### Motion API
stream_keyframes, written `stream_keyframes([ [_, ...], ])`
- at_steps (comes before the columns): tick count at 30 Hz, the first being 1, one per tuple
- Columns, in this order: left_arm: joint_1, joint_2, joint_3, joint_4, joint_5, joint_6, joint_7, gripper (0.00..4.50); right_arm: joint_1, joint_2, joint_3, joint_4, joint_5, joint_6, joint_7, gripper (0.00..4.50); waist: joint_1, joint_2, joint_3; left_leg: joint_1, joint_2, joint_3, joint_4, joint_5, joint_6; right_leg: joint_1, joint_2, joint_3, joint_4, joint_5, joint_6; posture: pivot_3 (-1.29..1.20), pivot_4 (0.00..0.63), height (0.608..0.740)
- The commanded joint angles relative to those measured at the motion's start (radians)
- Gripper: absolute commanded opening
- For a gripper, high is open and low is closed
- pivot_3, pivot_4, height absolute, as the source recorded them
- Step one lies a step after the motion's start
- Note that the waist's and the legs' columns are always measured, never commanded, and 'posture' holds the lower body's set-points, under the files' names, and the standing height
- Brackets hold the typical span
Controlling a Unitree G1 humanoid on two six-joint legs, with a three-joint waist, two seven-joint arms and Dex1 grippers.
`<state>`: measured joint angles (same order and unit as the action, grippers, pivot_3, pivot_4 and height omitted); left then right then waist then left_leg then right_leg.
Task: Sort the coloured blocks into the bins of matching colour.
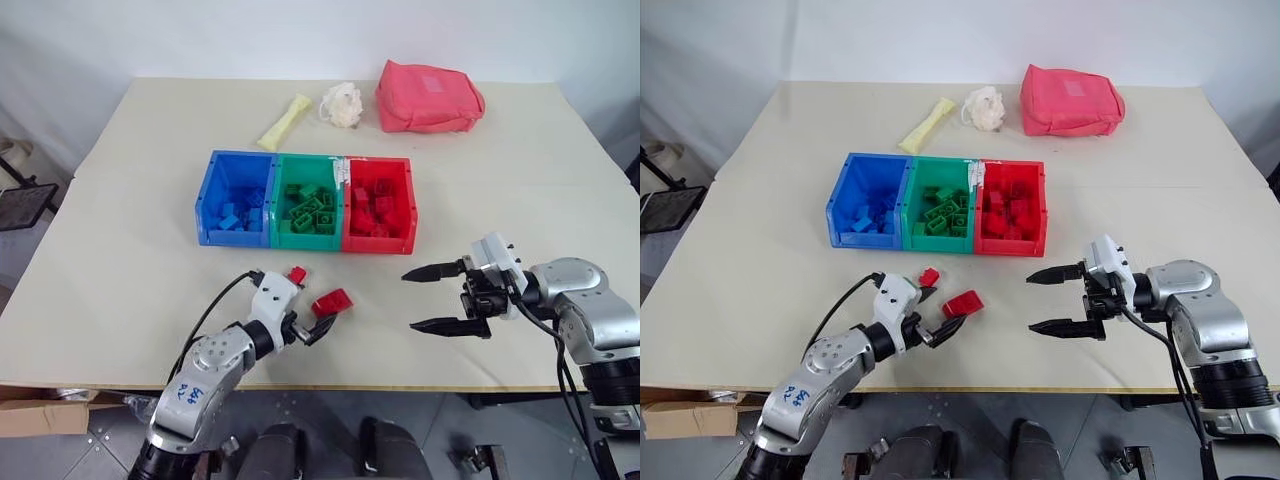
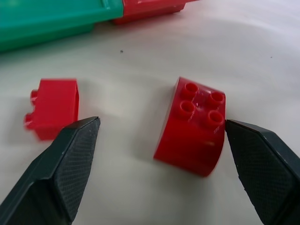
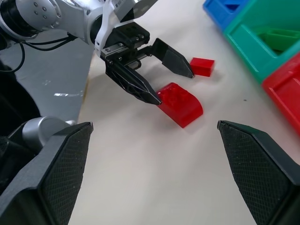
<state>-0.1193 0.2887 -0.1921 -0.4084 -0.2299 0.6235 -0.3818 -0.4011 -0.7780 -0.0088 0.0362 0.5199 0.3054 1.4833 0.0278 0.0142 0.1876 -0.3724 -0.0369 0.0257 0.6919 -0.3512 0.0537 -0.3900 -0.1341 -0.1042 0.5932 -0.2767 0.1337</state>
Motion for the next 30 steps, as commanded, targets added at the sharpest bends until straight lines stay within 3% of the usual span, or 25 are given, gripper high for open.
stream_keyframes([
  [1, -0.018, 0.005, -0.035, 0.043, 0.017, -0.044, -0.036, 4.50, 0.012, -0.019, -0.037, -0.046, 0.016, -0.008, -0.007, 4.46, 0.000, 0.000, 0.000, 0.000, 0.000, 0.000, 0.000, 0.000, 0.000, 0.000, 0.000, 0.000, 0.000, 0.000, 0.000, 0.00, 0.150, 0.740],
  [9, -0.074, 0.010, -0.091, 0.108, 0.043, -0.064, -0.086, 4.50, 0.058, -0.029, -0.069, -0.089, 0.020, -0.004, -0.044, 4.46, 0.005, 0.000, 0.000, 0.000, 0.000, 0.000, 0.001, 0.000, 0.000, 0.001, 0.000, 0.000, 0.000, 0.000, 0.000, 0.00, 0.150, 0.740],
  [12, -0.069, 0.014, -0.096, 0.104, 0.046, -0.058, -0.092, 3.92, 0.084, -0.034, -0.084, -0.106, 0.020, -0.002, -0.054, 4.50, 0.005, 0.000, 0.000, 0.000, 0.000, 0.000, 0.001, 0.000, 0.000, 0.001, 0.000, 0.000, 0.000, 0.000, 0.000, 0.00, 0.150, 0.740],
  [20, -0.065, 0.024, -0.094, 0.092, 0.048, -0.041, -0.095, 1.52, 0.100, -0.035, -0.099, -0.112, 0.023, -0.004, -0.068, 4.50, 0.005, 0.000, 0.000, 0.000, 0.000, 0.000, 0.001, 0.000, 0.000, 0.001, 0.000, 0.000, 0.000, 0.000, 0.000, 0.00, 0.150, 0.740],
  [30, -0.123, 0.037, -0.099, 0.109, 0.048, -0.177, -0.174, 1.51, 0.126, -0.028, -0.125, -0.128, 0.037, -0.002, -0.101, 4.50, 0.006, 0.000, 0.000, 0.000, 0.000, 0.000, 0.001, 0.000, 0.000, 0.001, 0.000, 0.000, 0.000, 0.000, 0.000, 0.00, 0.150, 0.740],
])
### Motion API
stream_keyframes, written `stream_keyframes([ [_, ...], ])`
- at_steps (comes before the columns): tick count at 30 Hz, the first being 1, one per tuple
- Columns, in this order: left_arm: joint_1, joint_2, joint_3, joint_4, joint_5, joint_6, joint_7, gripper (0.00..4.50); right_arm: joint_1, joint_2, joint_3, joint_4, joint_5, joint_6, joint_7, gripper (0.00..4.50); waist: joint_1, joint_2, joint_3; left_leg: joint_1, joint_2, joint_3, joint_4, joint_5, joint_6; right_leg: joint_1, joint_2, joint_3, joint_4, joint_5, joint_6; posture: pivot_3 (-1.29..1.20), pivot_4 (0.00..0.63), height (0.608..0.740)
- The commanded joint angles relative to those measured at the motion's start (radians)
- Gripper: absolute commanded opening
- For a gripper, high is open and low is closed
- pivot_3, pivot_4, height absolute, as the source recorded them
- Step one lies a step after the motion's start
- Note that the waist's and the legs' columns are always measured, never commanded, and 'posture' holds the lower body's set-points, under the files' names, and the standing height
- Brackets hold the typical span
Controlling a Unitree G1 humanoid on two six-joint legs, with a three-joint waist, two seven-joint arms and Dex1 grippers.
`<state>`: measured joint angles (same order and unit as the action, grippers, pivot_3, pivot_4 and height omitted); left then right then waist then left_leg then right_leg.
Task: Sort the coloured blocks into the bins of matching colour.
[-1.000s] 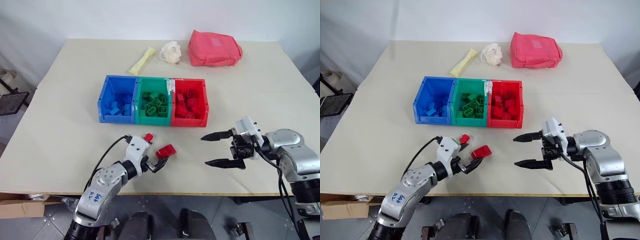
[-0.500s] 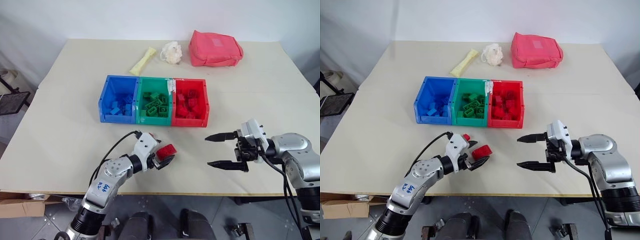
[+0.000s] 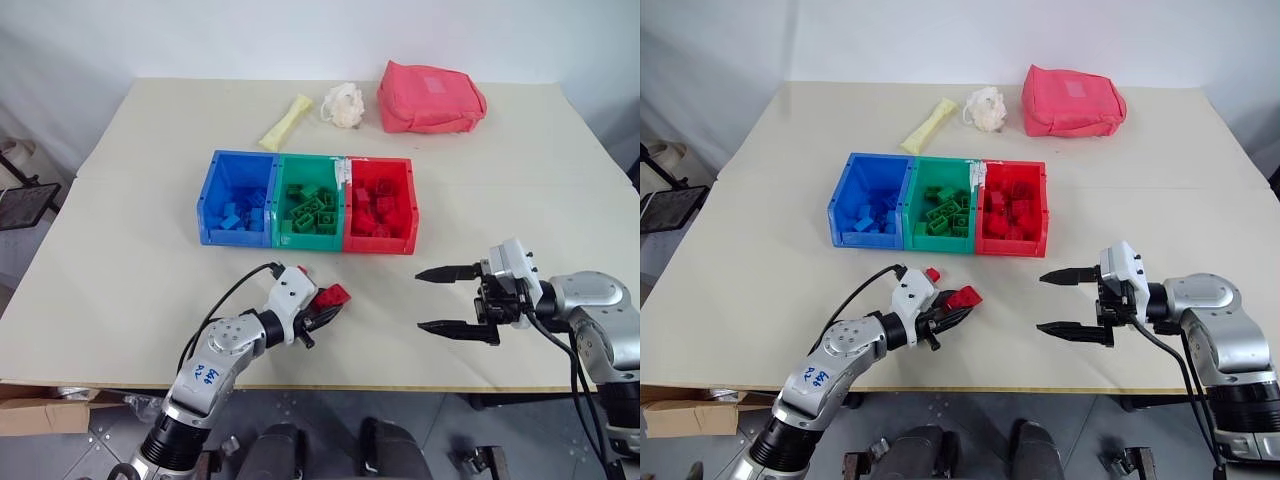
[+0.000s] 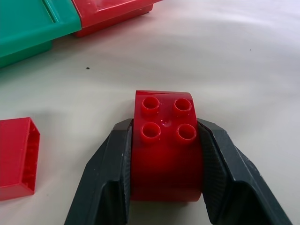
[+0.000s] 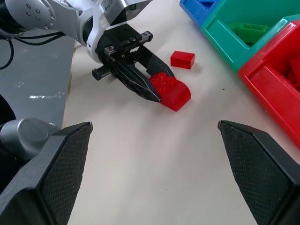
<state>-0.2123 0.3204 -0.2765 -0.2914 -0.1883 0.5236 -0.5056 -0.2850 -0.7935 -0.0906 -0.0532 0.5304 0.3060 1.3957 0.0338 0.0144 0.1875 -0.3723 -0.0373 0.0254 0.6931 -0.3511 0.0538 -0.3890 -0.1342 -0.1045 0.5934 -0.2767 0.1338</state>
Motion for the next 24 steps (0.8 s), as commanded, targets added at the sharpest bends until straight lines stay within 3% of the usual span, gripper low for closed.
stream_keyframes([
  [1, -0.043, -0.001, -0.007, -0.004, 0.004, -0.108, -0.056, 1.51, 0.014, -0.011, -0.053, -0.044, 0.035, 0.001, -0.021, 4.50, 0.000, 0.000, 0.000, 0.000, 0.000, 0.000, 0.000, 0.000, 0.000, 0.000, 0.000, 0.000, 0.000, 0.000, 0.000, 0.00, 0.150, 0.740],
  [10, -0.150, -0.053, 0.039, 0.015, -0.030, -0.128, -0.068, 1.51, 0.047, 0.006, -0.118, -0.072, 0.077, 0.007, -0.104, 4.50, 0.002, 0.000, 0.000, 0.000, 0.000, 0.000, 0.000, 0.000, 0.000, 0.000, 0.000, -0.001, 0.000, 0.000, 0.000, 0.00, 0.150, 0.740],
  [16, -0.289, -0.108, 0.049, 0.143, -0.012, -0.160, -0.069, 1.51, 0.098, 0.014, -0.161, -0.119, 0.090, 0.001, -0.168, 4.50, 0.016, 0.000, 0.000, 0.000, 0.000, 0.003, 0.001, 0.000, 0.001, 0.000, 0.001, -0.004, 0.000, 0.000, 0.001, 0.00, 0.150, 0.740],
  [24, -0.653, -0.268, 0.065, 0.687, 0.053, -0.426, -0.065, 1.51, 0.258, 0.072, -0.251, -0.271, 0.117, -0.007, -0.306, 4.50, 0.040, -0.001, 0.001, -0.002, -0.001, 0.006, 0.003, 0.001, 0.002, -0.001, 0.002, -0.005, 0.000, 0.002, 0.003, 0.00, 0.150, 0.740],
])
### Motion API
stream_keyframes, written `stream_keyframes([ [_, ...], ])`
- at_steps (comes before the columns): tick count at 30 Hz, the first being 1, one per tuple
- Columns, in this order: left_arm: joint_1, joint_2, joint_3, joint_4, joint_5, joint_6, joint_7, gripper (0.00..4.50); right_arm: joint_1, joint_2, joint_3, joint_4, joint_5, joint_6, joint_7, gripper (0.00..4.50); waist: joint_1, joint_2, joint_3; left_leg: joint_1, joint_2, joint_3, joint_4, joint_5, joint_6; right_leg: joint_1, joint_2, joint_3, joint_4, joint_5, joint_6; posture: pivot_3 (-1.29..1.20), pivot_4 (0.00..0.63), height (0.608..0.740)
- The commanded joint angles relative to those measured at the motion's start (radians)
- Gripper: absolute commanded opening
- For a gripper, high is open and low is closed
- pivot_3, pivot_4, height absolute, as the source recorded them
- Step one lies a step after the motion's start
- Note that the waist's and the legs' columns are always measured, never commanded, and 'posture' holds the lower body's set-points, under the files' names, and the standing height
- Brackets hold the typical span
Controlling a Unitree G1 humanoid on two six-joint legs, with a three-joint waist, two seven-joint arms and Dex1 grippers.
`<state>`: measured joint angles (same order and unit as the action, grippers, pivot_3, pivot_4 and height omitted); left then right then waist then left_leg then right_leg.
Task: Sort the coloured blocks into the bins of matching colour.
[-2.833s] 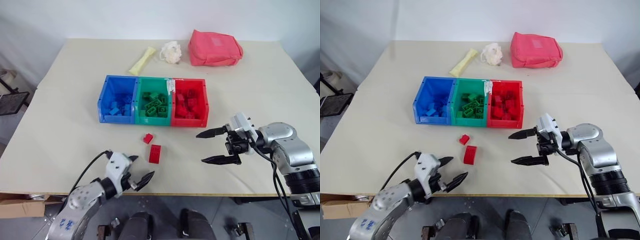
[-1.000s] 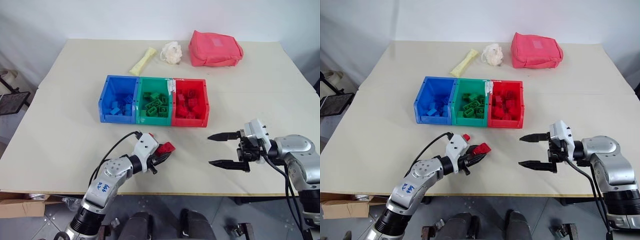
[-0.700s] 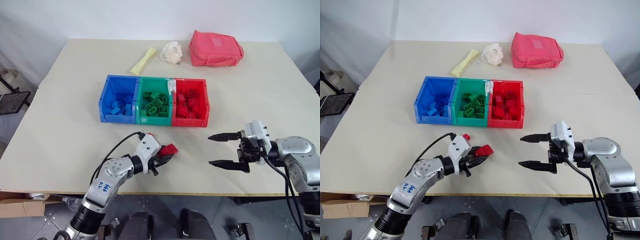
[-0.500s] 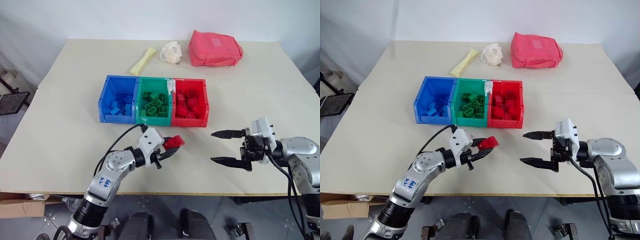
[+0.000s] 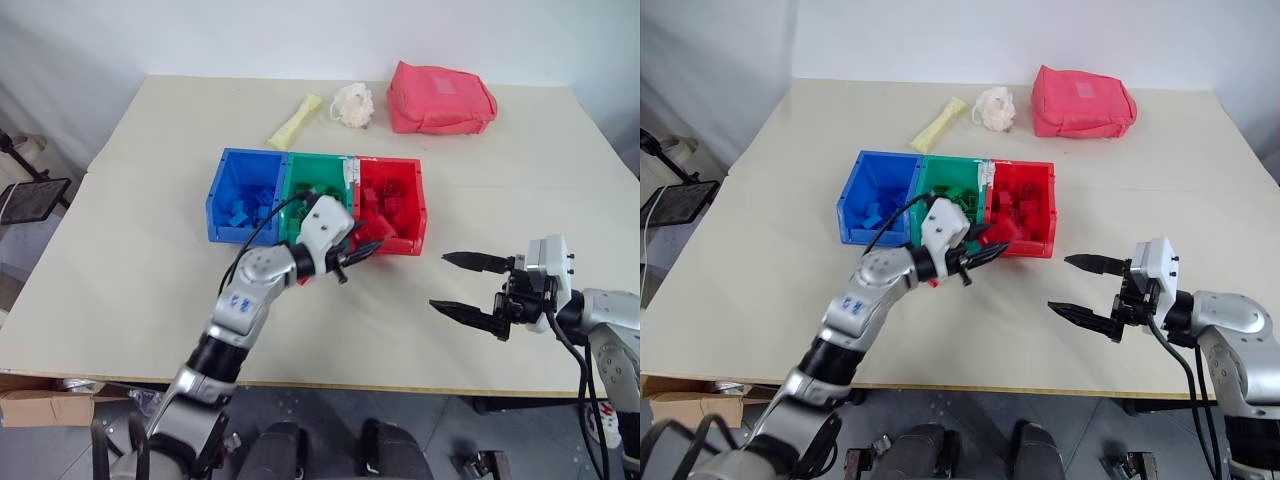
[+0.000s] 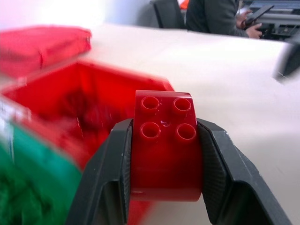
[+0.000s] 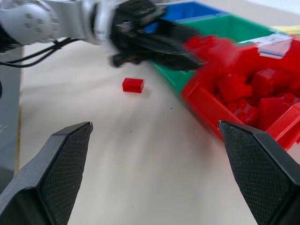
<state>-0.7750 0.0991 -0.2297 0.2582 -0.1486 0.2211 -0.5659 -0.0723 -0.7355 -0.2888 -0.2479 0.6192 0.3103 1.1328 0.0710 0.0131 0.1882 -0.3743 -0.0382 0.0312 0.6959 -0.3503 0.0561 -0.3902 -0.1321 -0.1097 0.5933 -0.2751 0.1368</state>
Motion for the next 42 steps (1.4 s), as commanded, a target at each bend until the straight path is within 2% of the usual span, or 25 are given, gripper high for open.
stream_keyframes([
  [1, -0.128, -0.063, 0.022, 0.202, 0.017, -0.159, -0.012, 1.51, 0.064, 0.020, -0.058, -0.090, 0.027, -0.014, -0.054, 4.50, 0.004, 0.000, 0.000, 0.000, 0.000, 0.001, 0.000, 0.000, 0.000, 0.000, 0.000, 0.000, 0.000, 0.000, 0.000, 0.00, 0.150, 0.740],
  [3, -0.195, -0.089, 0.031, 0.324, 0.028, -0.229, -0.024, 1.51, 0.089, 0.030, -0.064, -0.114, 0.027, -0.017, -0.077, 4.50, 0.004, 0.000, 0.000, 0.000, 0.000, 0.002, 0.000, 0.000, 0.001, -0.001, 0.000, 0.000, 0.000, 0.000, 0.001, 0.00, 0.150, 0.740],
  [4, -0.226, -0.098, 0.036, 0.381, 0.036, -0.255, -0.020, 2.22, 0.099, 0.034, -0.066, -0.125, 0.026, -0.018, -0.087, 4.50, 0.004, 0.000, 0.000, 0.000, 0.000, 0.003, -0.001, 0.000, 0.001, -0.001, 0.000, 0.000, -0.001, 0.001, 0.001, 0.00, 0.150, 0.740],
  [11, -0.351, -0.110, 0.074, 0.593, 0.062, -0.356, -0.021, 4.31, 0.163, 0.043, -0.095, -0.178, 0.033, -0.023, -0.134, 4.50, 0.001, -0.001, 0.001, 0.000, 0.000, 0.005, -0.001, 0.000, 0.001, -0.002, 0.000, 0.000, 0.000, 0.001, 0.001, 0.00, 0.150, 0.740],
  [12, -0.354, -0.107, 0.077, 0.602, 0.065, -0.360, -0.026, 4.46, 0.167, 0.042, -0.095, -0.180, 0.033, -0.023, -0.136, 4.50, 0.000, -0.001, 0.001, 0.000, 0.000, 0.005, -0.001, 0.000, 0.002, -0.002, 0.000, 0.001, -0.001, 0.001, 0.001, 0.00, 0.150, 0.740],
  [19, -0.320, -0.071, 0.092, 0.543, 0.072, -0.344, -0.054, 4.46, 0.143, 0.030, -0.082, -0.160, 0.034, -0.017, -0.130, 4.50, 0.001, -0.001, 0.001, 0.000, 0.000, 0.005, -0.001, 0.000, 0.002, -0.002, 0.000, 0.001, 0.000, 0.001, 0.001, 0.00, 0.150, 0.740],
  [23, -0.197, -0.003, 0.089, 0.318, 0.046, -0.246, -0.115, 4.46, 0.102, 0.017, -0.064, -0.130, 0.032, -0.008, -0.107, 4.50, -0.012, -0.001, 0.000, 0.000, 0.001, 0.005, -0.001, 0.000, 0.002, -0.003, 0.000, 0.001, 0.001, 0.001, 0.001, 0.00, 0.150, 0.740],
  [28, 0.011, 0.123, 0.114, -0.062, -0.058, 0.022, -0.205, 4.46, 0.056, 0.002, -0.042, -0.085, 0.033, 0.002, -0.067, 4.50, -0.026, 0.000, 0.000, 0.000, 0.001, 0.004, -0.001, 0.000, 0.002, -0.003, 0.000, 0.001, 0.001, 0.001, 0.001, 0.00, 0.150, 0.740],
  [33, 0.244, 0.305, 0.151, -0.344, -0.146, 0.166, -0.300, 4.46, 0.001, -0.024, -0.014, -0.029, 0.031, 0.009, -0.016, 4.50, -0.032, 0.000, 0.000, 0.001, 0.001, 0.003, -0.001, 0.000, 0.002, -0.002, 0.000, 0.002, 0.002, 0.001, 0.001, 0.00, 0.150, 0.740],
  [36, 0.344, 0.390, 0.173, -0.429, -0.177, 0.197, -0.339, 4.46, -0.029, -0.037, -0.002, 0.002, 0.029, 0.012, 0.011, 4.50, -0.033, 0.000, 0.000, 0.002, 0.001, 0.002, -0.001, -0.001, 0.001, -0.002, 0.000, 0.003, 0.002, 0.001, 0.001, 0.00, 0.150, 0.740],
  [42, 0.524, 0.514, 0.328, -0.458, -0.246, 0.129, -0.406, 4.46, -0.075, -0.063, 0.034, 0.058, 0.017, 0.013, 0.086, 4.50, -0.038, 0.000, 0.000, 0.002, 0.002, -0.001, -0.001, -0.001, 0.000, -0.001, -0.001, 0.005, 0.001, 0.000, 0.000, 0.00, 0.150, 0.740],
])
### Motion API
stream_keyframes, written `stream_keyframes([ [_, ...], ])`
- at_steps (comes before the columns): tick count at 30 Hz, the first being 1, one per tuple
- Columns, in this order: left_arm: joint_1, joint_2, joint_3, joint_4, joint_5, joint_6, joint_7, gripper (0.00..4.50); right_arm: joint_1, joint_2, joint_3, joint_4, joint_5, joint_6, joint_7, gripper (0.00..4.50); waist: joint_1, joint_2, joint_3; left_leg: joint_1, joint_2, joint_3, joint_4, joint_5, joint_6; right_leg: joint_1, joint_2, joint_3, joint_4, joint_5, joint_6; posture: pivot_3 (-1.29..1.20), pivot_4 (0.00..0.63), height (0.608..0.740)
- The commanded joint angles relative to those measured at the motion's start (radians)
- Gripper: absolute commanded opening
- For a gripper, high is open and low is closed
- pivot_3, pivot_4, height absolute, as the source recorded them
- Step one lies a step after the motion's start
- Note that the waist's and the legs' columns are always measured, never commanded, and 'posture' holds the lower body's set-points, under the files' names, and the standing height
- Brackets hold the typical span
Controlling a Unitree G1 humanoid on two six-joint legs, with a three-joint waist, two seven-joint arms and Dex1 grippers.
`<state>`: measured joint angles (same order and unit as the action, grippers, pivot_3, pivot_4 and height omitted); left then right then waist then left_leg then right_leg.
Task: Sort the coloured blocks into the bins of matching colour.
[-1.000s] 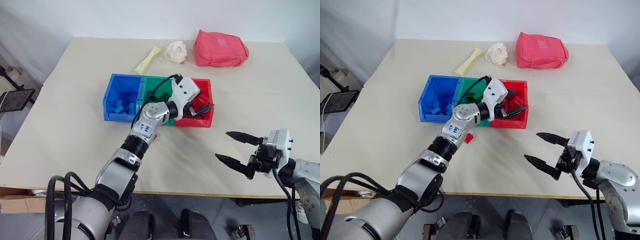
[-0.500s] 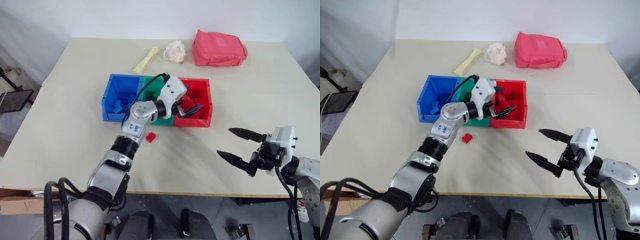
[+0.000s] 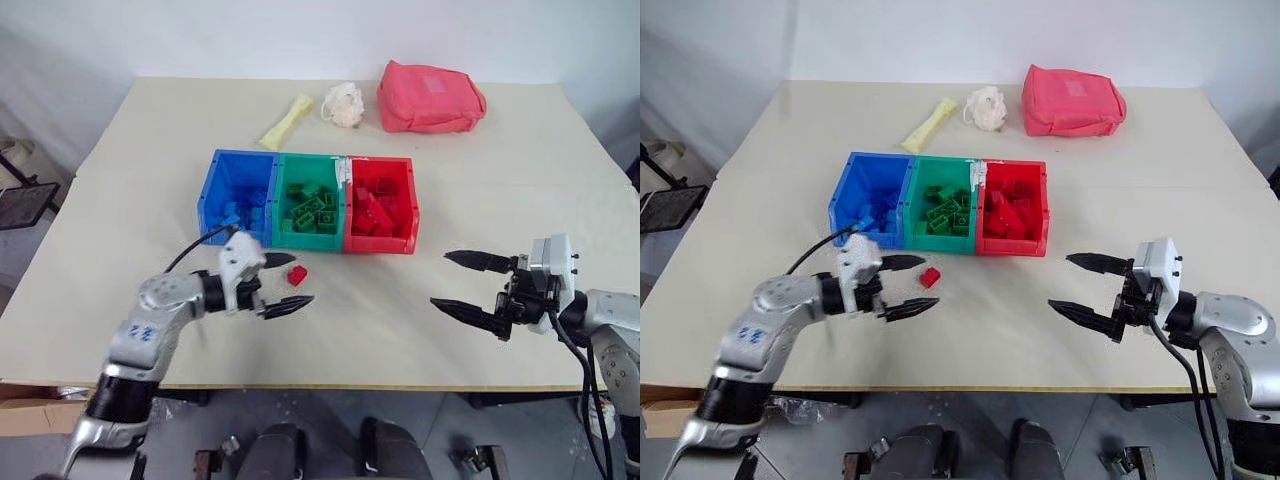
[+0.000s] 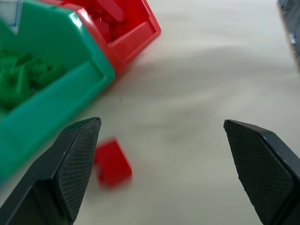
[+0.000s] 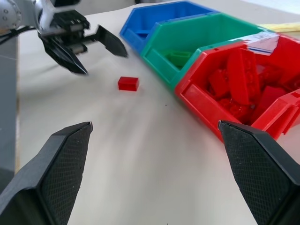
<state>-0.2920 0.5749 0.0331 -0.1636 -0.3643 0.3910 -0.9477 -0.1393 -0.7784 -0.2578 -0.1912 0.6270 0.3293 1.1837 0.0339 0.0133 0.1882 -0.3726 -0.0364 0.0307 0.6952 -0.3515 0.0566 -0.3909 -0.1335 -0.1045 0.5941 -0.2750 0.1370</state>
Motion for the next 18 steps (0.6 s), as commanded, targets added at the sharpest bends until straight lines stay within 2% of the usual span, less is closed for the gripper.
stream_keyframes([
  [1, 0.057, 0.049, 0.075, -0.034, -0.031, -0.048, -0.027, 4.46, -0.010, -0.023, 0.006, 0.005, 0.008, -0.007, 0.043, 4.50, -0.002, 0.000, 0.000, 0.000, 0.000, 0.000, 0.000, 0.000, 0.000, 0.000, 0.000, 0.000, 0.000, 0.000, 0.000, 0.00, 0.150, 0.740],
  [8, 0.158, 0.112, 0.123, -0.041, -0.036, -0.069, -0.038, 4.46, -0.046, -0.016, 0.031, 0.039, -0.005, -0.012, 0.073, 4.50, -0.008, 0.000, 0.000, 0.000, 0.000, 0.000, -0.001, -0.001, -0.001, 0.000, 0.000, 0.000, 0.000, 0.000, 0.000, 0.00, 0.150, 0.740],
  [12, 0.151, 0.087, 0.097, -0.071, -0.037, -0.051, -0.005, 4.46, -0.066, -0.002, 0.051, 0.045, -0.012, -0.013, 0.068, 4.50, -0.007, 0.000, 0.000, 0.000, 0.000, 0.000, -0.001, -0.001, 0.000, 0.000, -0.001, 0.001, 0.000, 0.000, -0.001, 0.00, 0.150, 0.740],
  [18, 0.089, 0.019, 0.003, -0.029, 0.037, -0.046, 0.086, 4.46, -0.070, 0.001, 0.055, 0.047, -0.016, -0.017, 0.067, 4.50, -0.007, 0.000, 0.000, 0.000, -0.001, 0.000, -0.002, -0.001, 0.000, 0.000, 0.000, 0.000, 0.000, 0.000, 0.000, 0.00, 0.150, 0.740],
])
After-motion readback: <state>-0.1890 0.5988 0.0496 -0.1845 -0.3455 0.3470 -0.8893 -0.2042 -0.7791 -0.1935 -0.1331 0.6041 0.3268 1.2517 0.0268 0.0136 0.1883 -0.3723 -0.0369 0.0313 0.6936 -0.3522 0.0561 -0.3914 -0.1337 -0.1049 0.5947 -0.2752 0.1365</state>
